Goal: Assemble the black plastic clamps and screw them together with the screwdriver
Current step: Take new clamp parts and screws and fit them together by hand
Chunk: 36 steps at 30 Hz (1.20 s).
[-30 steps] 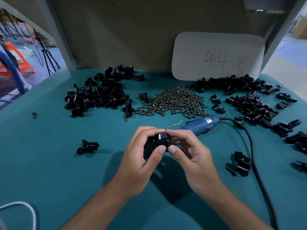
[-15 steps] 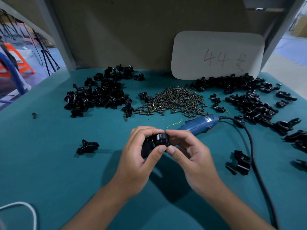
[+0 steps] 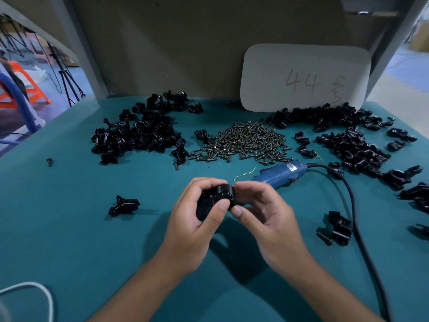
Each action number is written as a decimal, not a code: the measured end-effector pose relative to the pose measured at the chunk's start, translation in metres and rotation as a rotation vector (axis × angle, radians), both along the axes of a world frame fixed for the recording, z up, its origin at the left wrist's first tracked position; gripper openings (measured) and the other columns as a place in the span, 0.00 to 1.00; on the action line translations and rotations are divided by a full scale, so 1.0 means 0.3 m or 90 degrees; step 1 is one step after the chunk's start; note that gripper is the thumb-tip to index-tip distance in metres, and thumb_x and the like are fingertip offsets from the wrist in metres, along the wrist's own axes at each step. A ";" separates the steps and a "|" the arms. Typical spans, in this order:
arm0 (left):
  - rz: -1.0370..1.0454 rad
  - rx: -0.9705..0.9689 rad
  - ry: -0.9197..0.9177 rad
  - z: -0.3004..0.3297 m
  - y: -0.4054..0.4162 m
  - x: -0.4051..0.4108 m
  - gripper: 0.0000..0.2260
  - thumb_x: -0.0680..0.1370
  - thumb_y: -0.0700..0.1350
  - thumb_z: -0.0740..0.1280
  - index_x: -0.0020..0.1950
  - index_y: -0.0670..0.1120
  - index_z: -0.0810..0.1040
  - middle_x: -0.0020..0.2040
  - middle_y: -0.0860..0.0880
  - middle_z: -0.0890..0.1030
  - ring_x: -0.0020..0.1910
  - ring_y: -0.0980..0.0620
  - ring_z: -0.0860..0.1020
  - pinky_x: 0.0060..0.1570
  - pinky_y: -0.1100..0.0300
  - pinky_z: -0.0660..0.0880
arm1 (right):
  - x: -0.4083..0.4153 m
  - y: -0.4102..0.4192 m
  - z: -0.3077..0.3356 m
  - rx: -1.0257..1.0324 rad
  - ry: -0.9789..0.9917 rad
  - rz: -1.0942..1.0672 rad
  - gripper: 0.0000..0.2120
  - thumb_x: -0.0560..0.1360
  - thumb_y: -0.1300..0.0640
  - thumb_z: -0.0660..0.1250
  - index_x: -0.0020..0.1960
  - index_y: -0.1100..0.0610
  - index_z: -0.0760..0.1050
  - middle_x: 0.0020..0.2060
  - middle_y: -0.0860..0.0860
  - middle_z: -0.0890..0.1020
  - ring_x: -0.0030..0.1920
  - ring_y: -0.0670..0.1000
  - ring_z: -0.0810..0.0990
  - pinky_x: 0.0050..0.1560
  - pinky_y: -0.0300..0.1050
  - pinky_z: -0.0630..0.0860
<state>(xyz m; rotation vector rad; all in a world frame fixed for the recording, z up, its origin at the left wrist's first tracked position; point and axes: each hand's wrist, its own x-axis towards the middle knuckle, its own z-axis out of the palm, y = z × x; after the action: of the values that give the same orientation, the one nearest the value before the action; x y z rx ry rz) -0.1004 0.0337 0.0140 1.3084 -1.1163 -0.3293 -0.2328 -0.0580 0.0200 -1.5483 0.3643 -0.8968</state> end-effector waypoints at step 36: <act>0.030 -0.010 -0.085 -0.002 0.002 -0.003 0.14 0.78 0.52 0.68 0.63 0.54 0.76 0.56 0.56 0.77 0.57 0.49 0.79 0.57 0.63 0.74 | -0.008 -0.018 0.029 0.367 0.005 0.166 0.12 0.78 0.48 0.67 0.49 0.54 0.84 0.43 0.53 0.82 0.39 0.45 0.79 0.36 0.37 0.74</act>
<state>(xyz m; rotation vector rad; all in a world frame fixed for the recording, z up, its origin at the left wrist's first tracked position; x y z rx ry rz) -0.1011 0.0343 0.0135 1.3566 -1.1946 -0.2005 -0.2351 -0.0635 0.0288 -1.0351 0.3766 -0.5183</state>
